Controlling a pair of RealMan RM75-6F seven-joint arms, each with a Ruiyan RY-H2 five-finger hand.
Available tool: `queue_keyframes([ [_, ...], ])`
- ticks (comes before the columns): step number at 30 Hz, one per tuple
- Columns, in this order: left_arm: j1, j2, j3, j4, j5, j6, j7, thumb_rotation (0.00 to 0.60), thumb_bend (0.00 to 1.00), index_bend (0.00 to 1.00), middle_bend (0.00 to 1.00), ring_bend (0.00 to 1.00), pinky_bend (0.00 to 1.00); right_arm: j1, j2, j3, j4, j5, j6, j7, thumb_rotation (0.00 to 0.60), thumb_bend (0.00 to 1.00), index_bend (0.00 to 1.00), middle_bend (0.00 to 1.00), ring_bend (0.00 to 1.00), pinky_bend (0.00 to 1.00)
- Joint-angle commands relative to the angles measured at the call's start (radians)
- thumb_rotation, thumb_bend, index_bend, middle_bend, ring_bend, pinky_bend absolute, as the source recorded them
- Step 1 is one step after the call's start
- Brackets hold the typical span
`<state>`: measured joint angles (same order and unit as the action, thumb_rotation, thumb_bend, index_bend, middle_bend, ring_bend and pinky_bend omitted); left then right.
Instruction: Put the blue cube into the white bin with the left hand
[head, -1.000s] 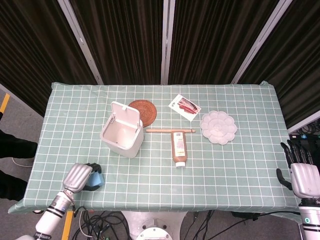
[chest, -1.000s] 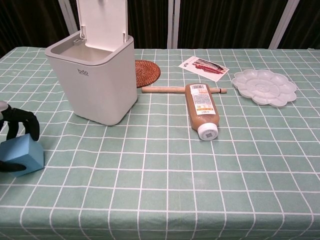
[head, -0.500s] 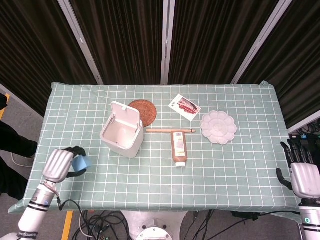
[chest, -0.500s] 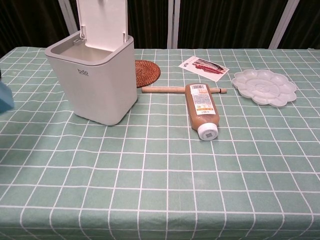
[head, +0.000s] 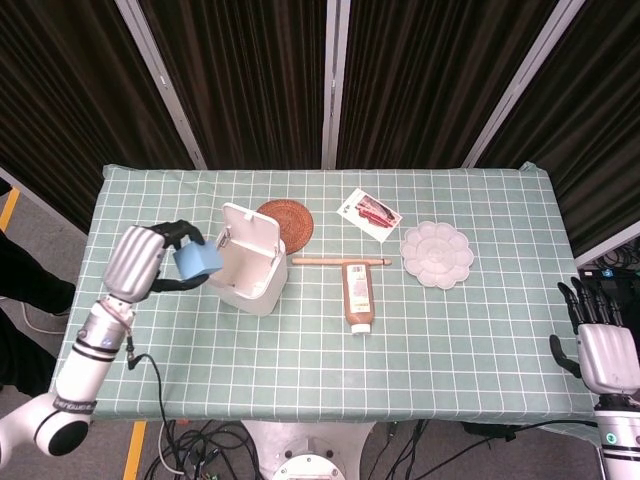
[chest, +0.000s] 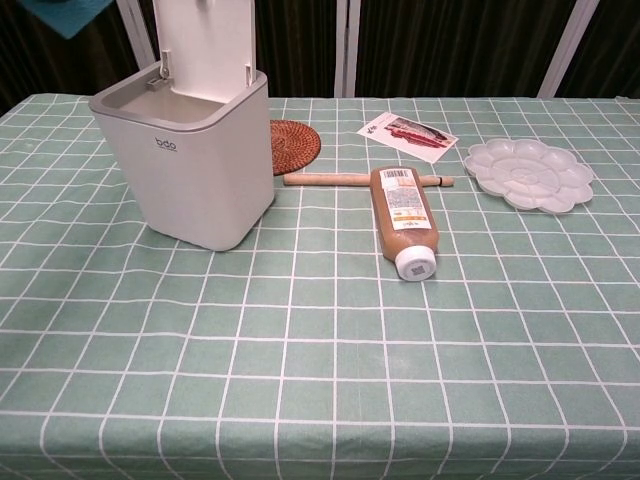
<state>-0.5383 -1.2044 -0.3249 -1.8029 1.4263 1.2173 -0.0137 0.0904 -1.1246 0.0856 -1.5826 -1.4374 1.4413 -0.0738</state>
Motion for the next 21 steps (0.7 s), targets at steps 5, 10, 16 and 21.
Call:
queue_keyframes([
  [5,-0.145,-0.122,-0.032,0.098,-0.064,-0.123,0.028,0.6,0.23,0.5,0.56,0.58,0.76,-0.004,0.003,0.002,0.009,0.002,0.008,0.017,0.6,0.34,0.0,0.0,0.0,0.0],
  [10,-0.183,-0.168,-0.016,0.141,-0.088,-0.152,0.046,0.6,0.22,0.47,0.52,0.54,0.73,-0.008,0.004,0.003,0.024,0.011,0.006,0.035,0.6,0.34,0.0,0.0,0.0,0.0],
  [16,-0.188,-0.145,0.017,0.154,-0.08,-0.174,0.033,0.6,0.09,0.26,0.34,0.31,0.56,-0.01,0.002,0.004,0.034,0.011,0.008,0.05,0.6,0.34,0.0,0.0,0.0,0.0],
  [21,-0.163,-0.125,0.029,0.137,-0.078,-0.13,0.038,0.6,0.0,0.14,0.21,0.17,0.39,-0.007,-0.001,0.003,0.037,0.009,0.002,0.051,0.6,0.34,0.0,0.0,0.0,0.0],
])
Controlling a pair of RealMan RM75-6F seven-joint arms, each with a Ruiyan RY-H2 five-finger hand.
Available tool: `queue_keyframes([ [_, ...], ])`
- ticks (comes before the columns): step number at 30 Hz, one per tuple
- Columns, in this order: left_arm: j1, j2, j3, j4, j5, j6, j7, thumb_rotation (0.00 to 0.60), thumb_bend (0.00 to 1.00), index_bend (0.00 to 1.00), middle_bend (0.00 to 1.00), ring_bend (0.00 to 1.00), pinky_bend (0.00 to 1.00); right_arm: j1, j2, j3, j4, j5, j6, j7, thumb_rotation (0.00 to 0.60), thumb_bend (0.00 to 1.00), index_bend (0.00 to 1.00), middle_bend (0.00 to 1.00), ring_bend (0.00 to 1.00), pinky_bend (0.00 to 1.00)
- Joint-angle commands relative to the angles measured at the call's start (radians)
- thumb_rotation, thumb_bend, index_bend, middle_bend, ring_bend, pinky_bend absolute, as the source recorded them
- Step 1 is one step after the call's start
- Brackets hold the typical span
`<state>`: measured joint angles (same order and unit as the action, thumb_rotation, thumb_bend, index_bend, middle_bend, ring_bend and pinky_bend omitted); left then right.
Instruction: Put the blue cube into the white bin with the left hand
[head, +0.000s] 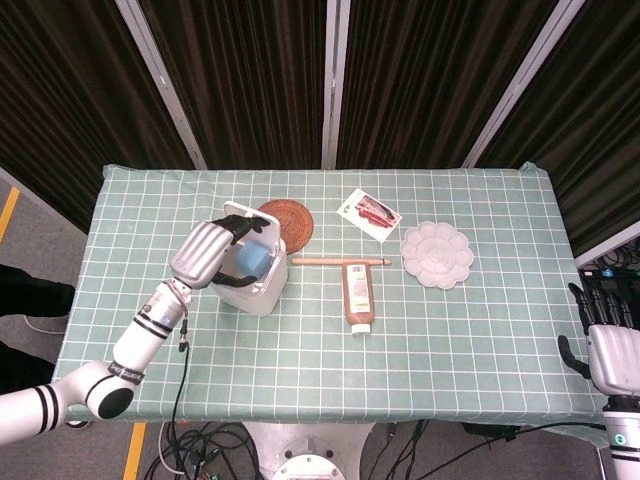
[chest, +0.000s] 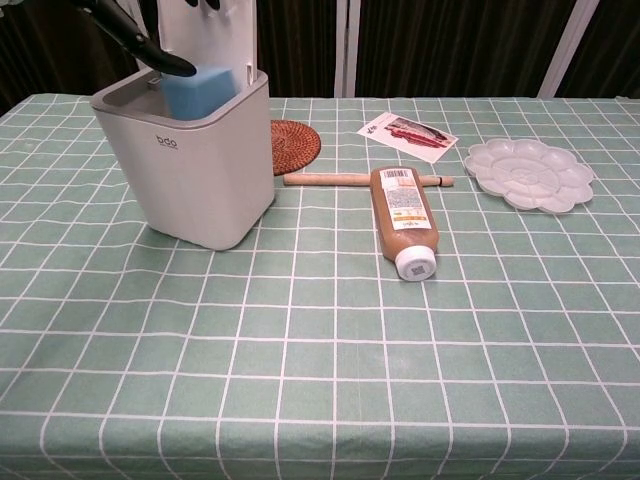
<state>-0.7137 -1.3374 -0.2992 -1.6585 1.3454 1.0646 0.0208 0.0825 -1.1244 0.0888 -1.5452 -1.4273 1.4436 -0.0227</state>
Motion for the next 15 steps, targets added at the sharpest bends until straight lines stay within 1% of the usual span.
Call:
queue_keyframes([
  [1,0.02,0.016,0.006,-0.012,0.006,0.038,0.009,0.6,0.0,0.14,0.2,0.16,0.38,0.002,-0.002,-0.001,-0.002,-0.003,-0.001,-0.001,0.6,0.34,0.0,0.0,0.0,0.0],
  [3,0.038,0.04,0.013,-0.032,0.011,0.06,0.017,0.6,0.0,0.14,0.2,0.16,0.38,0.002,-0.002,-0.001,-0.005,-0.007,0.001,-0.003,0.6,0.34,0.0,0.0,0.0,0.0],
  [6,0.104,0.095,0.041,-0.08,0.034,0.148,0.061,0.6,0.0,0.16,0.21,0.16,0.38,0.001,-0.002,-0.002,-0.01,-0.014,0.009,-0.007,0.6,0.34,0.0,0.0,0.0,0.0],
  [9,0.216,0.145,0.104,-0.115,0.066,0.282,0.148,0.6,0.0,0.24,0.23,0.16,0.38,-0.003,-0.002,-0.005,-0.007,-0.021,0.017,-0.008,0.6,0.34,0.0,0.0,0.0,0.0],
  [11,0.301,0.161,0.168,-0.11,0.1,0.373,0.207,0.6,0.0,0.26,0.23,0.16,0.37,-0.005,-0.004,-0.008,-0.003,-0.024,0.018,-0.013,0.6,0.34,0.0,0.0,0.0,0.0],
  [12,0.346,0.163,0.208,-0.093,0.119,0.416,0.235,0.6,0.0,0.26,0.23,0.16,0.36,-0.005,-0.005,-0.01,-0.002,-0.025,0.018,-0.017,0.6,0.34,0.0,0.0,0.0,0.0],
  [15,0.436,0.151,0.283,-0.047,0.138,0.482,0.266,0.6,0.0,0.25,0.23,0.16,0.32,-0.004,-0.005,-0.012,-0.004,-0.03,0.017,-0.022,0.6,0.34,0.0,0.0,0.0,0.0],
])
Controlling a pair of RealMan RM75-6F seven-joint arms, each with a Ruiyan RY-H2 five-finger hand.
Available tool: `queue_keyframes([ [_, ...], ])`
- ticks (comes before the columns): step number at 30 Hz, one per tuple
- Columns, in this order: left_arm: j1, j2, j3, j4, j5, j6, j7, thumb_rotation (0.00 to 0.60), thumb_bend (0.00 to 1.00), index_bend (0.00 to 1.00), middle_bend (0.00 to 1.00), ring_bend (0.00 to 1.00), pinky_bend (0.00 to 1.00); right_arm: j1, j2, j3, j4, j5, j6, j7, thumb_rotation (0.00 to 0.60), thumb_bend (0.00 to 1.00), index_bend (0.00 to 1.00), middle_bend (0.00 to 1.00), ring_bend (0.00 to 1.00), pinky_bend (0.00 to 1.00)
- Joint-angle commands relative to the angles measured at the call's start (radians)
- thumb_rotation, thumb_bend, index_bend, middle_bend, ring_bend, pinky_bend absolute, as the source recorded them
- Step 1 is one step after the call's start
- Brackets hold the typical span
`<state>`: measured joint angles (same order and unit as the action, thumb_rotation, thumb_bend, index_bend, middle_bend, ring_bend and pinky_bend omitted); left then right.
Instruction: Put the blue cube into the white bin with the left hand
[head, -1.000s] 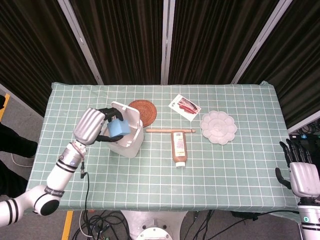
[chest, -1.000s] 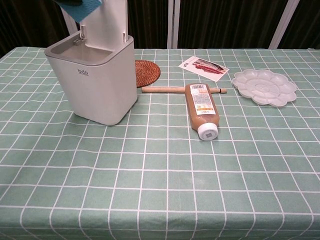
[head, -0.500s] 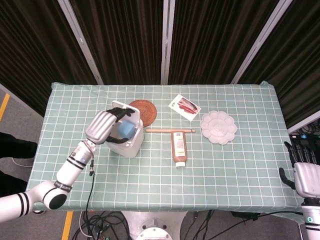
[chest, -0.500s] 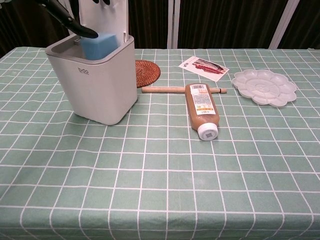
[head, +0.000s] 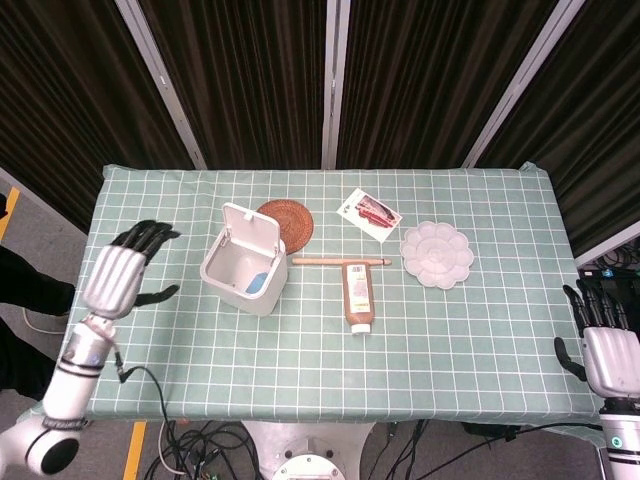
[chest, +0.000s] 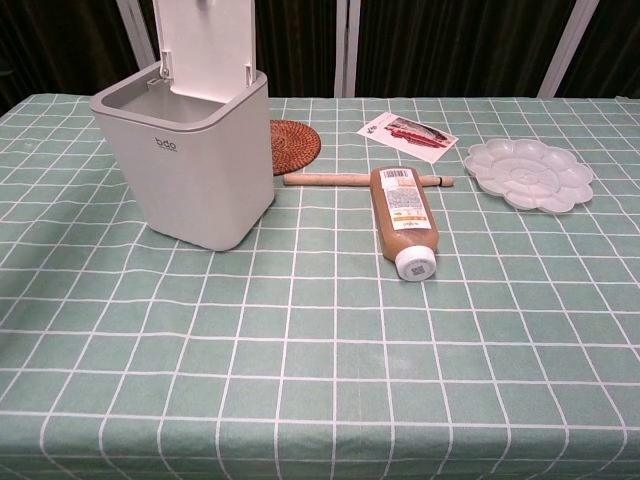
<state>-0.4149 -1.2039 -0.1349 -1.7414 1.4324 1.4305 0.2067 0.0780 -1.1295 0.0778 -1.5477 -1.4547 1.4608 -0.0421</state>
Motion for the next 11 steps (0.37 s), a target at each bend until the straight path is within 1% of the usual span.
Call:
queue_keyframes([
  [1,0.167,0.01,0.144,0.049,0.049,0.126,0.074,0.6,0.0,0.25,0.23,0.15,0.31,0.0,0.001,-0.003,-0.004,-0.006,0.001,-0.006,0.6,0.34,0.0,0.0,0.0,0.0],
  [3,0.199,-0.001,0.167,0.07,0.042,0.131,0.061,0.6,0.0,0.22,0.22,0.13,0.29,-0.001,0.001,-0.005,-0.01,-0.01,0.003,-0.011,0.6,0.34,0.0,0.0,0.0,0.0],
  [5,0.222,-0.012,0.183,0.102,0.039,0.132,0.063,0.6,0.0,0.19,0.19,0.1,0.25,-0.004,0.0,-0.009,-0.017,-0.015,0.008,-0.017,0.6,0.34,0.0,0.0,0.0,0.0],
  [8,0.24,-0.019,0.189,0.135,0.027,0.122,0.059,0.6,0.0,0.15,0.15,0.07,0.22,-0.006,-0.005,-0.012,-0.019,-0.02,0.011,-0.025,0.6,0.34,0.0,0.0,0.0,0.0],
  [11,0.243,-0.014,0.176,0.142,0.009,0.103,0.036,0.6,0.0,0.13,0.13,0.05,0.2,-0.005,-0.013,-0.017,-0.018,-0.018,0.002,-0.029,0.6,0.34,0.0,0.0,0.0,0.0],
])
